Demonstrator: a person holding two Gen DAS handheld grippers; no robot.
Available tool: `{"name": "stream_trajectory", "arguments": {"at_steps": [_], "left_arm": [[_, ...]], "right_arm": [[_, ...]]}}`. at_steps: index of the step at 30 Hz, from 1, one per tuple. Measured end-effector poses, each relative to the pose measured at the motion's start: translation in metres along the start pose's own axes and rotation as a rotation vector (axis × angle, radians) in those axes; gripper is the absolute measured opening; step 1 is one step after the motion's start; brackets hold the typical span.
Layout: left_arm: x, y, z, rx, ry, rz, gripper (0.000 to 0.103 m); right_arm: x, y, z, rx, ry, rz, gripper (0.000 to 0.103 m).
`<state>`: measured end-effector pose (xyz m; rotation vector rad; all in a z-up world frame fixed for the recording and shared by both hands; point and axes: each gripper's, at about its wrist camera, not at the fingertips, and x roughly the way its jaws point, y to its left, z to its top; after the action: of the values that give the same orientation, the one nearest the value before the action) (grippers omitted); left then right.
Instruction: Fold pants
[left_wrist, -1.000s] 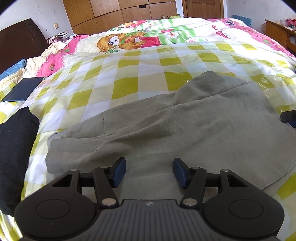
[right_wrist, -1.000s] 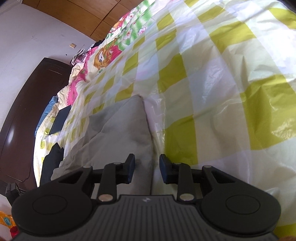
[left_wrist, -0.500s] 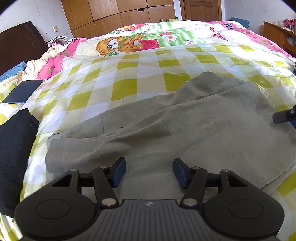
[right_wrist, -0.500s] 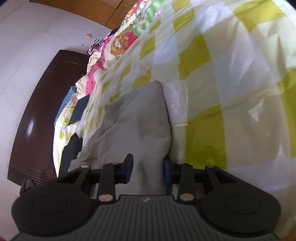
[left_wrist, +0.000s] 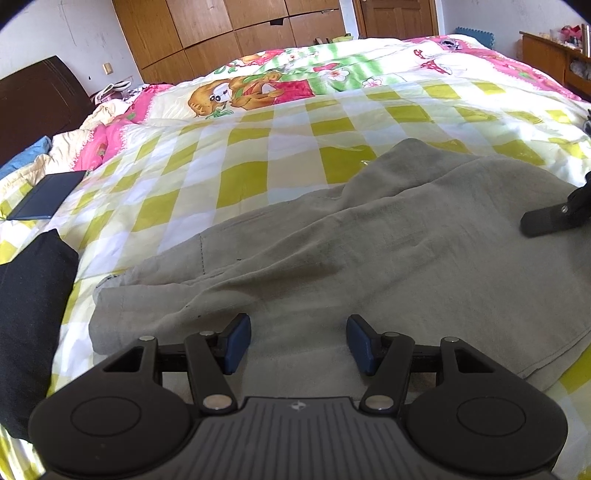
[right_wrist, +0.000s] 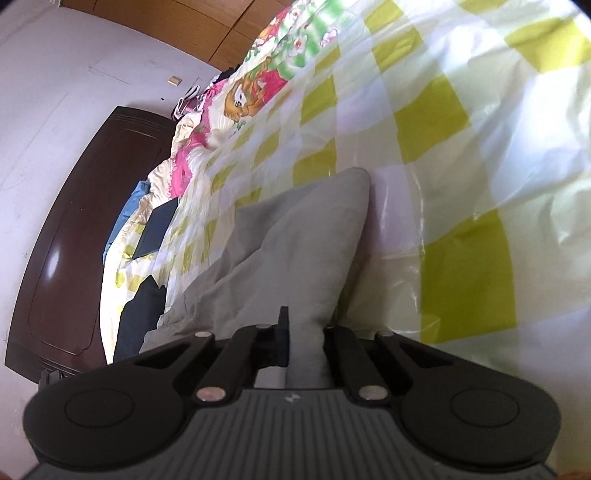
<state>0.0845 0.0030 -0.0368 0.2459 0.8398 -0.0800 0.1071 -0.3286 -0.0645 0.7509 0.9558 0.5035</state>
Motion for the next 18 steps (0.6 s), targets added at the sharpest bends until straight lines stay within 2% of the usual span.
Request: {"name": "stream_trajectory", "arguments": {"at_steps": [2, 9, 12, 18], "left_arm": [[-0.001, 0.0, 0.001, -0.022, 0.001, -0.031, 0.071], [-0.009, -0.017, 0.002, -0.004, -0.023, -0.091, 0.071], [-0.012, -0.019, 0.001, -0.006, -0.034, -0.111, 0.071], [-0.019, -0.007, -0.005, -0.028, -0.043, -0.115, 0.071]], "right_arm": [[-0.009, 0.008, 0.002, -0.023, -0.02, -0.033, 0.003], [-0.041, 0.024, 0.007, -0.062, -0.073, -0.138, 0.003], [-0.05, 0.046, 0.006, -0.135, -0.086, -0.189, 0.003], [-0.044, 0.106, 0.006, -0.292, -0.092, -0.227, 0.003]]}}
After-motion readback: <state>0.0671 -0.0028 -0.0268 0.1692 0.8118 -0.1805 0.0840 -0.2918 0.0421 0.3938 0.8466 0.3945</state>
